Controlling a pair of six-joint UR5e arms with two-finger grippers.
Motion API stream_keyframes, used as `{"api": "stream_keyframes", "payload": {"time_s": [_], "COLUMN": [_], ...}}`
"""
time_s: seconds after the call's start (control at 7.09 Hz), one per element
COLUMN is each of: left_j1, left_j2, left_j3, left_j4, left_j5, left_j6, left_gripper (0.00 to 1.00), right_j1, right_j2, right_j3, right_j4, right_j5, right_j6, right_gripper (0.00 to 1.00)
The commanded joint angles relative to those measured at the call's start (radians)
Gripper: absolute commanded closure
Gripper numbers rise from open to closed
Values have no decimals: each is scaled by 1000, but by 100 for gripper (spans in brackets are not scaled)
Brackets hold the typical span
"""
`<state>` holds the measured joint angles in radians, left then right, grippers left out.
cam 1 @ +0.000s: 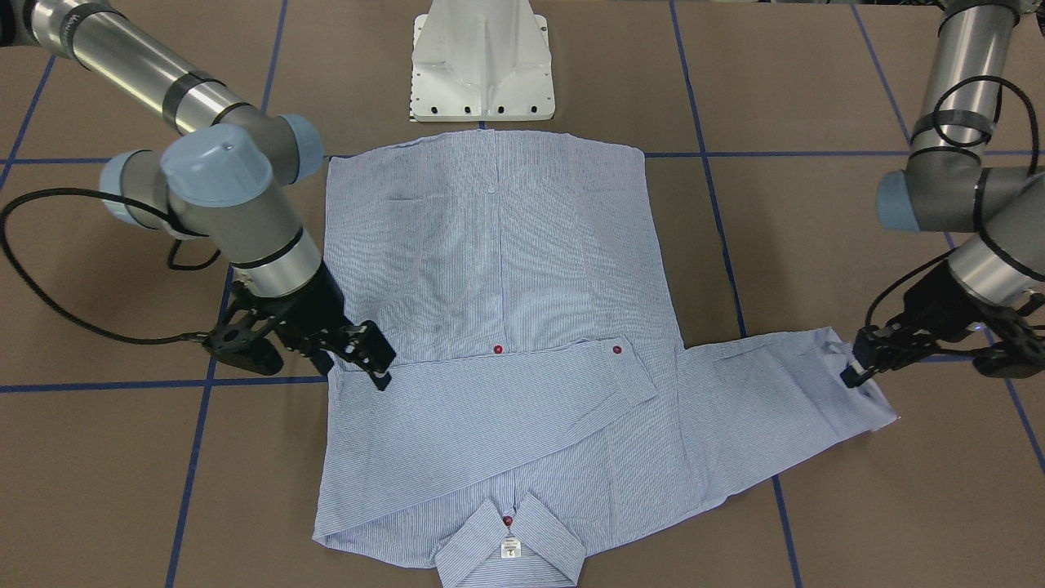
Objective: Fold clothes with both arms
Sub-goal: 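Fold the other sleeve across the shirt with the left gripper while the right gripper withdraws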
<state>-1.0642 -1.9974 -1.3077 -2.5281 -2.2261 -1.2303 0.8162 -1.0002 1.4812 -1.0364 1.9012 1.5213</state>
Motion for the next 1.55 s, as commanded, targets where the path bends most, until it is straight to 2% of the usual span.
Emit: {"api": "stream_keyframes", "payload": {"time_s": [0.0,0.28,0.42,0.56,0.71,0.85,0.99,1.27,1.41], "left_j1": [177,289,309,351,412,443,458,503,509], "left_j2": [-169,-327,-431,-504,-511,-535,-566,-586,-587], "left_j3": [-1,34,51,76,85,111,137,163,165], "left_j4": [2,14,119,185,183,183,183,181,181], "left_j5": [139,282,290,346,429,474,477,558,566], "left_j6": [-237,-343,-371,-383,-385,-385,-385,-385,-380], "left_gripper": [100,100,100,100,100,100,100,100,22], "right_j1": [53,72,87,90,90,90,92,107,107], "right_j2": [-119,-188,-207,-207,-209,-215,-224,-244,-247], "right_j3": [62,96,96,97,94,93,96,97,99], "right_j4": [6,7,7,7,7,7,9,9,9], "right_j5": [33,18,18,18,18,18,18,21,21], "right_j6": [-78,-125,-177,-178,-178,-178,-179,-179,-179], "right_gripper": [0,0,0,0,0,0,0,0,0]}}
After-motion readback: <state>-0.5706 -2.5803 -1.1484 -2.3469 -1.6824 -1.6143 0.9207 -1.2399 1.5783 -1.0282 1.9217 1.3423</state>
